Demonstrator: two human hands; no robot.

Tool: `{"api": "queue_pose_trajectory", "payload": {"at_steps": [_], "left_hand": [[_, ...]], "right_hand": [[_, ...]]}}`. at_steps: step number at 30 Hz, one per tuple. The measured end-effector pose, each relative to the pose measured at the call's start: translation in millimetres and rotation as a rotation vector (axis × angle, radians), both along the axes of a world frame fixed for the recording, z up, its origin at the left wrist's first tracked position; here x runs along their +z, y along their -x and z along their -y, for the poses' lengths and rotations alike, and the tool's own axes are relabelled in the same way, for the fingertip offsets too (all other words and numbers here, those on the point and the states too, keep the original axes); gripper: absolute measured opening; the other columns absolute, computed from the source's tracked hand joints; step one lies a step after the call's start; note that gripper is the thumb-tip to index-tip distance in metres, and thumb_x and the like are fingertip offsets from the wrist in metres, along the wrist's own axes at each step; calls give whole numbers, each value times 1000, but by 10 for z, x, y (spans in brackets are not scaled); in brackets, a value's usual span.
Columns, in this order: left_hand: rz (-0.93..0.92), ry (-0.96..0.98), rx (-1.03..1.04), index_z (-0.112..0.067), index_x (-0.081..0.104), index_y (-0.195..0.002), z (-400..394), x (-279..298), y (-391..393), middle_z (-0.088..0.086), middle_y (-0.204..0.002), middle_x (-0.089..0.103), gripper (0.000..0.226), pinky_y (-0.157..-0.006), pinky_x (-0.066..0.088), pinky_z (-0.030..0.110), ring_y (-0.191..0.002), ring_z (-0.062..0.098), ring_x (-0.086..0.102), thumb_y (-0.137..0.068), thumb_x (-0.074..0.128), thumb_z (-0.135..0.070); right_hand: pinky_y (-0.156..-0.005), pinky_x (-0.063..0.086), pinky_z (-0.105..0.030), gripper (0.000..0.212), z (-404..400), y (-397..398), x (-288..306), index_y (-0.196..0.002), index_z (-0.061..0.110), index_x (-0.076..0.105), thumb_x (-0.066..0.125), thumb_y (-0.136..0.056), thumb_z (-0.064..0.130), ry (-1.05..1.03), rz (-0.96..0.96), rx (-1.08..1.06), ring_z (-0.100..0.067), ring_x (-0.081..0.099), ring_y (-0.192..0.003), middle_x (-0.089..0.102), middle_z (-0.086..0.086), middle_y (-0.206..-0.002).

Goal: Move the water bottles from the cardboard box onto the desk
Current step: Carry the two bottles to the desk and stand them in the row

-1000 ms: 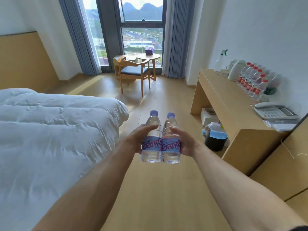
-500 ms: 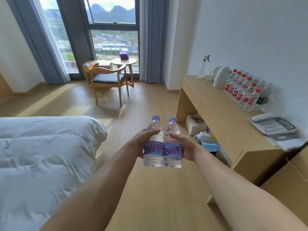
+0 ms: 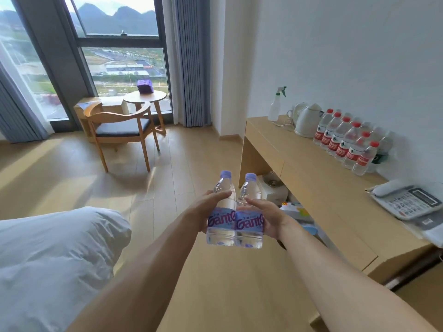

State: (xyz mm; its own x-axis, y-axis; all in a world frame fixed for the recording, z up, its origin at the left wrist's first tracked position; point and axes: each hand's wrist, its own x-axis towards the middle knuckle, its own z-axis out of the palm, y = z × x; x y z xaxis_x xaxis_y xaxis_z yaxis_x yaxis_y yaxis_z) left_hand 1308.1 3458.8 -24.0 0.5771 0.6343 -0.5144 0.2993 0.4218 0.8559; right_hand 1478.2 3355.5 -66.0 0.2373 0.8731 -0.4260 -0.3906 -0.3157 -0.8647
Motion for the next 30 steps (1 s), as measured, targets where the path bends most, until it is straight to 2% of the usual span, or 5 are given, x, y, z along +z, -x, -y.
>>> {"api": "queue_pose_trajectory", "payload": {"at_steps": [11, 16, 19, 24, 30], "left_hand": [[-27, -42, 13, -19, 48, -134, -1319, -68, -989, 17, -121, 67, 55, -53, 59, 34, -75, 23, 73, -90, 72, -43], [-54, -29, 21, -20, 47, -134, -1919, 50, -1620, 16, -112, 67, 54, -50, 58, 34, -63, 21, 74, -90, 72, -41], [-31, -33, 25, -20, 46, -135, -2233, 136, -1998, 16, -110, 66, 53, -46, 56, 32, -56, 19, 73, -92, 71, -39], [-27, -22, 6, -23, 47, -134, -2694, 182, -2479, 15, -112, 65, 51, -47, 57, 32, -56, 19, 73, -92, 70, -40], [-23, -20, -71, -25, 56, -114, -3331, 81, -2948, 10, -97, 69, 38, -56, 61, 38, -60, 19, 74, -88, 74, -46]], "right_hand": [[-95, 54, -52, 52, -1313, -944, -116, -138, 8, 53, 62, -96, 37, -49, -20, 22, -38, 67, -106, 66, -24, -128], [-86, 58, -48, 46, -1917, -1567, -54, -133, 9, 56, 62, -96, 37, -64, -51, 34, -34, 70, -99, 70, -20, -123], [-93, 56, -52, 52, -2265, -1944, 34, -137, 7, 53, 62, -96, 36, -90, -21, 47, -38, 67, -106, 67, -23, -126], [-112, 36, -64, 61, -2712, -2411, 79, -146, 3, 43, 60, -96, 34, -114, -46, 42, -52, 51, -126, 54, -31, -139], [-92, 52, -52, 59, -3170, -2777, 147, -142, 1, 48, 60, -94, 34, -140, -65, 38, -40, 64, -104, 63, -27, -124]]}}
